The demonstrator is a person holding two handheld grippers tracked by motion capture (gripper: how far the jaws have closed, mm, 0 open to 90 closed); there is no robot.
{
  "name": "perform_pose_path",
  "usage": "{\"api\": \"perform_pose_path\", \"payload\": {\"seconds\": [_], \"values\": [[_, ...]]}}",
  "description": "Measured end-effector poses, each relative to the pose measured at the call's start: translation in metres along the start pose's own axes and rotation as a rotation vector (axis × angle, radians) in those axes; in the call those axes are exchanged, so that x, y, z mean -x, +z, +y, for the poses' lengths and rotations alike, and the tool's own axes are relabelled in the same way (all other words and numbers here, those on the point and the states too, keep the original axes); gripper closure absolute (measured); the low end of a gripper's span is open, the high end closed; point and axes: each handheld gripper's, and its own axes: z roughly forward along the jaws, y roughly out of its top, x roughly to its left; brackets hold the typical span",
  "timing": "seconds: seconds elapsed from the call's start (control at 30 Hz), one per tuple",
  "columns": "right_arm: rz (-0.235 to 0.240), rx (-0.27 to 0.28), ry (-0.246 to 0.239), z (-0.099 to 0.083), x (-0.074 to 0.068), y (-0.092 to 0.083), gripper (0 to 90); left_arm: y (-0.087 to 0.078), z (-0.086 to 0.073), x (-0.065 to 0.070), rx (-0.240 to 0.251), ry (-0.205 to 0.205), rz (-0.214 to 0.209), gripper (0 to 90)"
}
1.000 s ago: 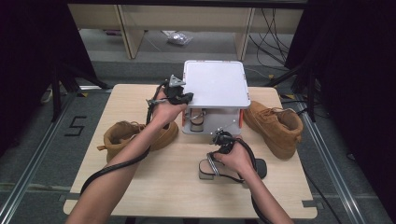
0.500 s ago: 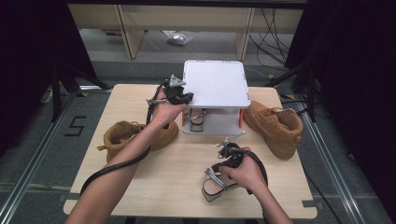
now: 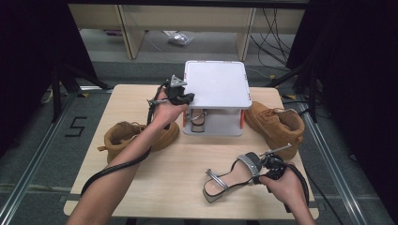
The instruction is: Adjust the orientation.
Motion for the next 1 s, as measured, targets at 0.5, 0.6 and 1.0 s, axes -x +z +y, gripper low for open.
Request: {"api": "perform_pose_path", "payload": {"seconds": [0.5, 0.6, 1.0], "values": [[-0.006, -0.035, 0.005, 0.006, 0.003, 0.020, 90.0, 0.001, -0.001, 0.001, 0.018, -0.013, -0.003, 89.9], [-0.031, -0.026, -0.006, 0.008, 0.003, 0.021, 90.0, 0.001, -0.001, 0.001, 0.018, -0.015, -0.004, 89.9], [-0.151, 0.026, -0.030, 0.026, 0.013, 0.025, 90.0, 0.001, -0.001, 0.001, 0.017, -0.013, -0.004, 89.9]]}}
